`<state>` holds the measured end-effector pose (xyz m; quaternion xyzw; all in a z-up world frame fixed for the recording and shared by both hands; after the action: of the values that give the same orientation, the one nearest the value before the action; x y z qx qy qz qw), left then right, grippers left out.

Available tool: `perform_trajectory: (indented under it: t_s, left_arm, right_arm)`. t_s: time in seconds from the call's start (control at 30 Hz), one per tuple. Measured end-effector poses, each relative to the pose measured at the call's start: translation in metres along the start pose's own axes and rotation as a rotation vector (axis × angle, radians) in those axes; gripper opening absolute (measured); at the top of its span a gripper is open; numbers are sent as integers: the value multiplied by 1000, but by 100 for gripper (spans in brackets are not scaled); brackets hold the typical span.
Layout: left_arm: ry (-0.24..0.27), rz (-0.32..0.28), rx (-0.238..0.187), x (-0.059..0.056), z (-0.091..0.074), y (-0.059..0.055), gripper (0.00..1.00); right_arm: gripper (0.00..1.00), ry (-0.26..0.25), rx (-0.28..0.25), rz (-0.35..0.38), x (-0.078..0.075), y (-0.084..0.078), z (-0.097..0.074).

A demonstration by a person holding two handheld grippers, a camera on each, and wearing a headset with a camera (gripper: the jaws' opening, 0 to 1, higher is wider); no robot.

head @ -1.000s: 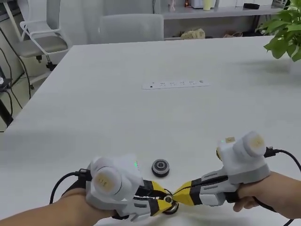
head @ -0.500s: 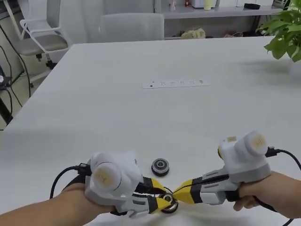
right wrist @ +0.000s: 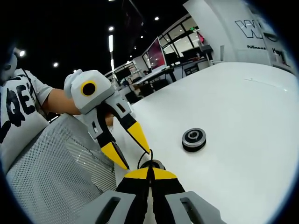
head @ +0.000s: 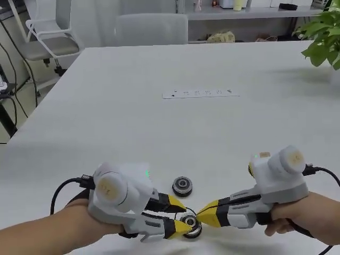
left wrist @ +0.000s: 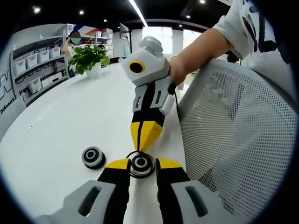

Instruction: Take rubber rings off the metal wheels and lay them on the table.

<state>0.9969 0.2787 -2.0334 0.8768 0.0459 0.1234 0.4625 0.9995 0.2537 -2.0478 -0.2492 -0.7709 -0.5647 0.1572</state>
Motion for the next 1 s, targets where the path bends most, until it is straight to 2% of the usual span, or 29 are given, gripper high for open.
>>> perform_trajectory:
  t_s: [0.5, 1.0]
  left_arm:
    - [28, -54, -54, 5, -23, 10, 30]
    - [68, -89, -66, 15, -43, 5, 41]
  right_arm:
    - [0, 3, -19, -3, 2, 6, -1]
    - [0, 9, -49, -9, 6, 19, -1]
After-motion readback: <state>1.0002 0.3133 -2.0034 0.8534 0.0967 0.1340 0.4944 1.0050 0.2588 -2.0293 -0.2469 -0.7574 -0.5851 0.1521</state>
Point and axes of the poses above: the centre of the closed fingertips' face, and the gripper's own axes: z roughly forward along the fingers, x roughly to its left, y roughly out of its top, the point moved 1 cm from there along -z, roughly backward along the fingers, and after that the axes turned 15 degrees about y, right-handed, at the moved point
